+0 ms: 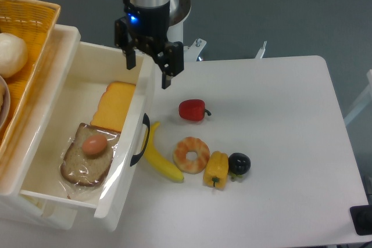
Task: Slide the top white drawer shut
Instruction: 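Raise the gripper and move it away from the drawer over the table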
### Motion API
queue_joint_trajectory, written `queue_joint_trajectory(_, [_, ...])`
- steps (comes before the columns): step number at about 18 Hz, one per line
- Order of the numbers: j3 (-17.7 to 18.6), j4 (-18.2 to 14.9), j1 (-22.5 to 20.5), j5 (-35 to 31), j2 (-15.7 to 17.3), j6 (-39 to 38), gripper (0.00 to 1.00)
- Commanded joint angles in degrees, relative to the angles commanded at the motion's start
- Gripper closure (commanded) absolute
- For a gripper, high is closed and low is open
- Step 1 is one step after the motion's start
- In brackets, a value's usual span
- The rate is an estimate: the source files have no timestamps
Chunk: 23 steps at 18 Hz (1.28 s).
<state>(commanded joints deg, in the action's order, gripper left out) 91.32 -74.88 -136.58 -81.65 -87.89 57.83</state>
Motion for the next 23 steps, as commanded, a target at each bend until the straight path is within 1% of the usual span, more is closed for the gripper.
queue_joint_trajectory(2, [1.05,0.17,-0.88,-0.26,0.70,0.09,0.00])
queue_joint_trajectory(6, [1.14,-0.35,-3.60,-0.26,1.41,0.18,0.00])
queue_joint_trajectory(10, [1.67,-0.53,-7.29,-0.44,2.20,-0.26,0.00])
queue_joint_trajectory(13, [2.11,-0.44,-11.50,-0.53,2.29,-0.52,0.00])
queue_joint_trajectory(16, [2.02,-0.18,-15.20,-0.62,1.59,-0.52,0.00])
queue_joint_trajectory(17, [1.93,-0.18,-16.08,-0.62,1.06,-0.61,0.00])
queue_joint_trajectory(20, [1.93,0.61,-16.88,-0.88,-2.89,-0.79,0.00])
queue_joint_trajectory(23, [0.62,0.88,-17.58,-2.63,-6.67,-1.75,0.00])
